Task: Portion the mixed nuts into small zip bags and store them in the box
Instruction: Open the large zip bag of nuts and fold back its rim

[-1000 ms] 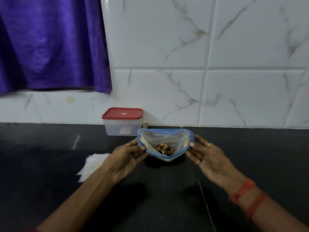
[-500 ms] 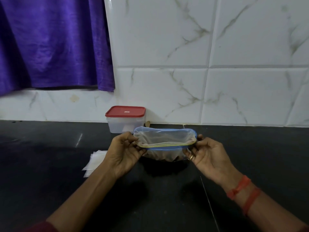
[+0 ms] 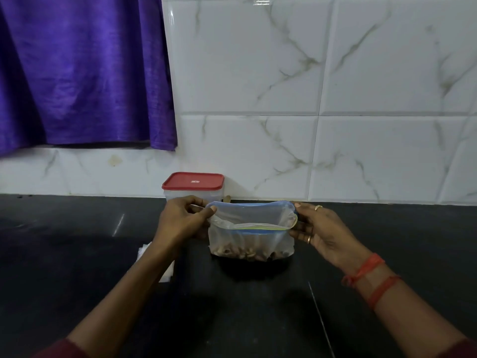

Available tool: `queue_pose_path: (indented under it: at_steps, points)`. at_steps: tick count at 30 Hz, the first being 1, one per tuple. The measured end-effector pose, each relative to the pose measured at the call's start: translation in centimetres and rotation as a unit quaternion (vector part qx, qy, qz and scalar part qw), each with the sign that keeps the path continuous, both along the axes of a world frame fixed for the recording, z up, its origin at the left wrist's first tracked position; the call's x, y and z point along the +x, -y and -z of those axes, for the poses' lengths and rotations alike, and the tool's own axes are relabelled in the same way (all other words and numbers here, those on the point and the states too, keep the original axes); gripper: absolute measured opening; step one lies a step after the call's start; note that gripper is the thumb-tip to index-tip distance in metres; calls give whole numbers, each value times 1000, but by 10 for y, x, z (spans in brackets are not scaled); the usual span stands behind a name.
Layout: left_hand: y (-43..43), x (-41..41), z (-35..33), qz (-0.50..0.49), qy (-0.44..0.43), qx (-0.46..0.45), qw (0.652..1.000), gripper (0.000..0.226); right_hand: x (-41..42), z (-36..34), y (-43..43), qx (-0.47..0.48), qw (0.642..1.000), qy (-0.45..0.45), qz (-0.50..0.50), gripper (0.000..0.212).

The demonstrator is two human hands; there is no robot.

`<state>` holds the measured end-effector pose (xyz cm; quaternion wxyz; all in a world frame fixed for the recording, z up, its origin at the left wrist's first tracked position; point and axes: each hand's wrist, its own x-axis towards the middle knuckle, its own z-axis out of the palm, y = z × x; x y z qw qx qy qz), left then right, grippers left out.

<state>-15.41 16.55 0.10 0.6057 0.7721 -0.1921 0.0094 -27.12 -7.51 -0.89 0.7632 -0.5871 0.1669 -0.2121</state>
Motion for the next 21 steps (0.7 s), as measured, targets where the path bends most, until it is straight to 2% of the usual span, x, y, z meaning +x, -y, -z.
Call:
queue_pose_path:
  at_steps: [2, 6, 8, 10, 11, 12, 14, 15, 18, 21]
  points:
    - [4, 7, -5, -9, 14, 10, 1000, 5, 7, -4, 3, 37, 999, -23, -1, 14]
    - [9, 22, -17, -9, -11, -14, 1000, 8, 20, -10, 13, 201, 979, -18, -32, 12]
    - [8, 27, -22, 1, -8, -5, 1000, 12, 26, -12, 17, 190, 981, -15, -45, 9]
    - [7, 30, -26, 1, 28, 46, 999, 13, 29, -14, 22, 77, 996, -29, -37, 11]
    - [6, 31, -27, 1, 56, 76, 996, 13, 29, -16, 24, -34, 998, -46, -21, 13]
    - [6, 32, -29, 4, 88, 109, 990, 13, 28, -19, 26, -173, 983, -69, 4, 13]
    - [7, 30, -34, 14, 145, 178, 973, 18, 26, -25, 30, -437, 893, -80, 67, 12]
    - [8, 29, -37, 17, 165, 211, 963, 20, 24, -29, 30, -518, 850, -54, 76, 13]
    - [13, 24, -44, 18, 208, 308, 928, 26, 21, -37, 21, -613, 790, 9, 0, 11]
    - [19, 20, -47, 9, 249, 379, 891, 26, 20, -38, 15, -688, 726, 10, 6, 13]
